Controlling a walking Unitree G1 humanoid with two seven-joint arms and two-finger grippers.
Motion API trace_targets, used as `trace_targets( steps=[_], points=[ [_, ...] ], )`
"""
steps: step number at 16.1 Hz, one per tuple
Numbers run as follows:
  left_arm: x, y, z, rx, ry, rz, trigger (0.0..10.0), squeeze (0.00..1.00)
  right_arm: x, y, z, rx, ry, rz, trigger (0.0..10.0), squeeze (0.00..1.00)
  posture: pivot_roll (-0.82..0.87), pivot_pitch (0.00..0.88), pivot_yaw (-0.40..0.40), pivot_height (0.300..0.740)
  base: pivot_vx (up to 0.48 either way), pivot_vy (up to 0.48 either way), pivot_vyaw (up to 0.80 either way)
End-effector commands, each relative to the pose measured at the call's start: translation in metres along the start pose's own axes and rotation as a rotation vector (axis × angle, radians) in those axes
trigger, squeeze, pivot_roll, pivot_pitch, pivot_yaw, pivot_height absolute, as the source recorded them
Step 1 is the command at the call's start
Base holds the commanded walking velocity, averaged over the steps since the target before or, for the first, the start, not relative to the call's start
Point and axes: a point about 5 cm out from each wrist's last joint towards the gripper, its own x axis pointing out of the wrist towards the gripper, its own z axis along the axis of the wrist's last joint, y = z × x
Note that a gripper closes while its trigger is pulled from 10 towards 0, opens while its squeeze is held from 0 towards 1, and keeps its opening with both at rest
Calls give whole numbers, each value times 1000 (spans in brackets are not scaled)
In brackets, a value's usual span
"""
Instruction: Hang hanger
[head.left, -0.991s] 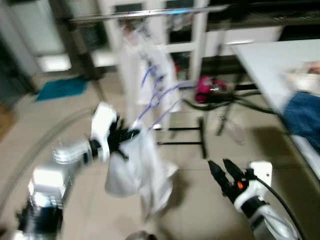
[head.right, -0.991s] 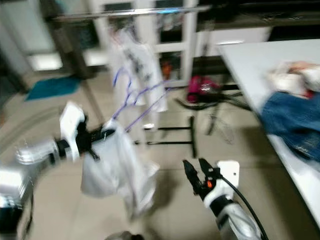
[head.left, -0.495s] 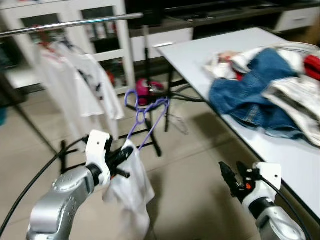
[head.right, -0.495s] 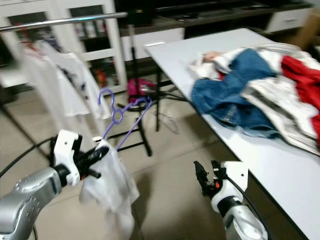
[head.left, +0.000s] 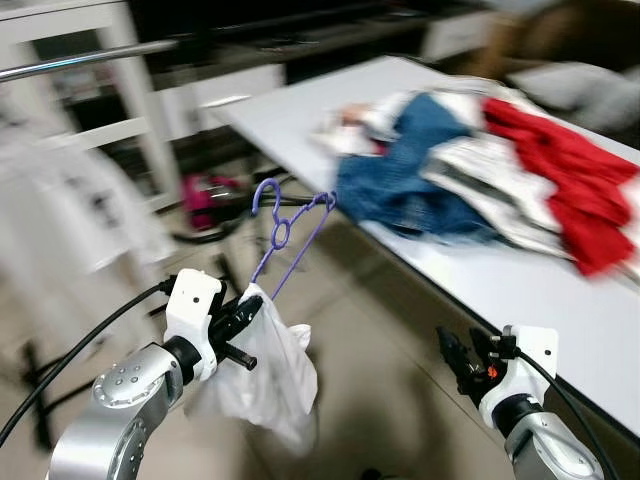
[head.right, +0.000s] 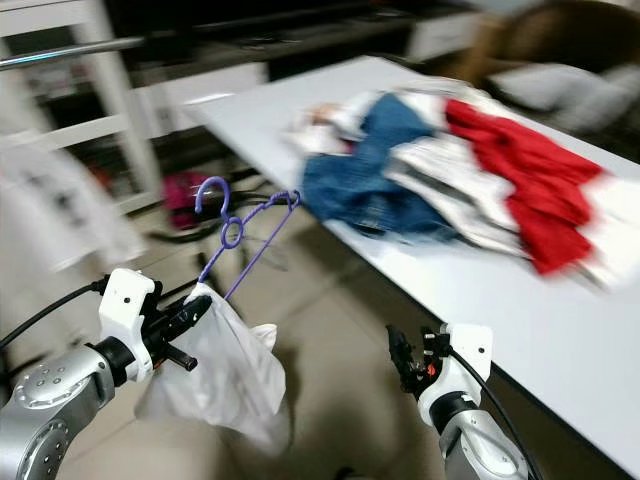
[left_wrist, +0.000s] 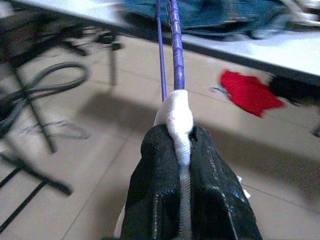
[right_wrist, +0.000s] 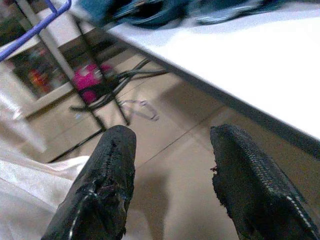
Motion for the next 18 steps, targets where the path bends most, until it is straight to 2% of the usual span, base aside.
trace_targets(
  steps=[1, 3, 6, 18],
  points=[
    [-1, -4, 11, 27, -48, -30, 10000, 0, -4, -2, 2, 18, -1, -16, 10000, 0, 28, 0, 50, 740, 0, 0, -800],
    [-3, -4, 15, 26, -67, -62, 10000, 0, -9, 1, -1, 31, 14, 11, 10000, 0, 28, 0, 58, 740, 0, 0, -800],
    [-3, 2, 14, 40, -59, -56, 10000, 0, -12, 5, 0, 33, 14, 28, 10000, 0, 21, 0, 78, 740, 0, 331, -800],
    [-6, 8, 14, 42, -59, -31, 10000, 0, -11, 4, 5, 16, 18, 42, 10000, 0, 26, 0, 54, 740, 0, 334, -800]
  ],
)
